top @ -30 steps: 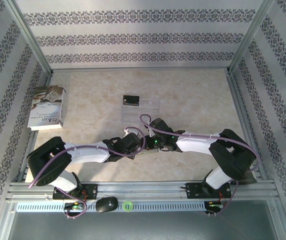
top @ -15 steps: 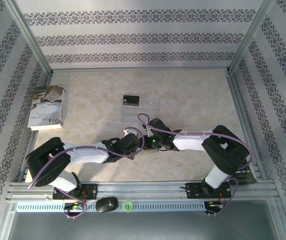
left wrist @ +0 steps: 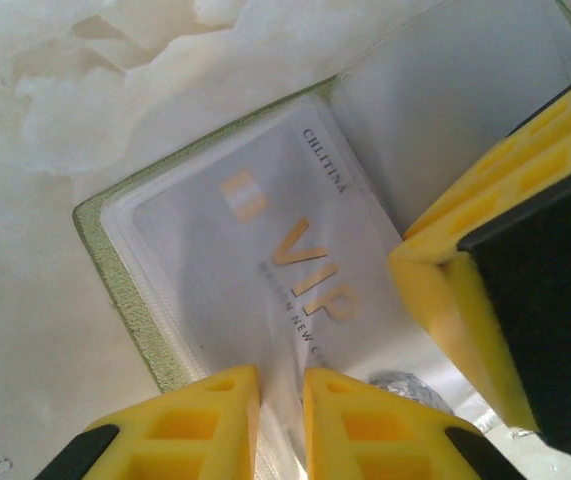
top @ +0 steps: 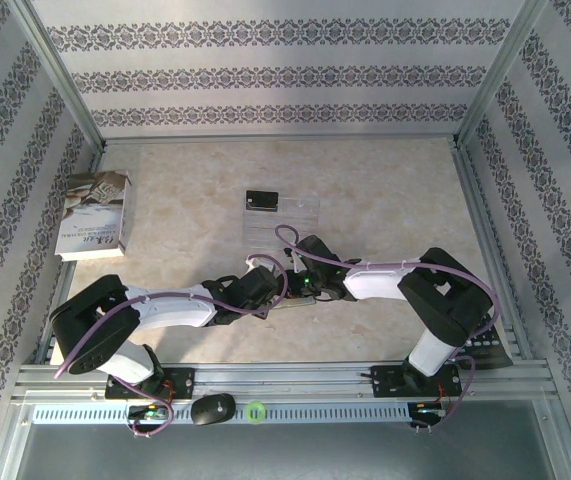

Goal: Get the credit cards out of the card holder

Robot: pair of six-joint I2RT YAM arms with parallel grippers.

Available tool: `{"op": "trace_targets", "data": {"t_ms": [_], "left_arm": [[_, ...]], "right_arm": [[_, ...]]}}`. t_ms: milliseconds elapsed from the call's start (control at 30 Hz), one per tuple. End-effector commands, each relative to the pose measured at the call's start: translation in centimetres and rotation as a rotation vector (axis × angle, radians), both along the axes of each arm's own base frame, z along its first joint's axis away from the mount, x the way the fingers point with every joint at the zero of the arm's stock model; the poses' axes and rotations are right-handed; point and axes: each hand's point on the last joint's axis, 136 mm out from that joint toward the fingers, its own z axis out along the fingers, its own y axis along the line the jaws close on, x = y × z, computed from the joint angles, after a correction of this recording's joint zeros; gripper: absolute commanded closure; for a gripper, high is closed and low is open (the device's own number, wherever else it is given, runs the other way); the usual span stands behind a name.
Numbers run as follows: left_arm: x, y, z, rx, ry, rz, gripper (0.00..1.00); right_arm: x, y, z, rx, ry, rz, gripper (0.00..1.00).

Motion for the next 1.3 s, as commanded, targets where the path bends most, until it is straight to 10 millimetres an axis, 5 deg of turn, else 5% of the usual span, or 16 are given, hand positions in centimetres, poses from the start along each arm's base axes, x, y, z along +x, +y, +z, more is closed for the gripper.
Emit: {"op": "trace_targets", "data": {"t_ms": [0,100,300,767,1033,1167,1267], "left_arm": [[-1.9,1.6,-2.4,0.058,0.1,-0.029,0.78],[-2.0,1.4,-2.6,0.053,0.108,-0.037,0.76],[-2.0,1.6,-2.5,0.05,0.103,-0.029,0.72],[-1.8,2.8,-2.4,0.012,0.106,0.013,0.68],[-1.6,2.7,-2.9,-0.002,0.116,0.009,0.75],[-1.6,2.6,-3.0,-0.005,0.119,0.001,0.82],[-1.7,2.8,-2.8,0.002,0.119,0.006,0.71]], "right_arm": [[0.4,0.7,-0.1,0.017,0.008,-0.002,0.79],[0.1,1.1,-0.4,0.014,0.014,0.011,0.79],[0.3,-0.3,-1.2,-0.038,0.0,-0.034,1.0],[0.8,-3.7,0.7,-0.117,-0.1,-0.14,1.0],[0.1,0.9,2.6,-0.004,-0.094,0.022,0.9],[0.6,0.2,1.3,-0.063,-0.074,-0.025,0.94],[0.7,-0.6,1.3,-0.084,-0.093,-0.048,0.91]]}}
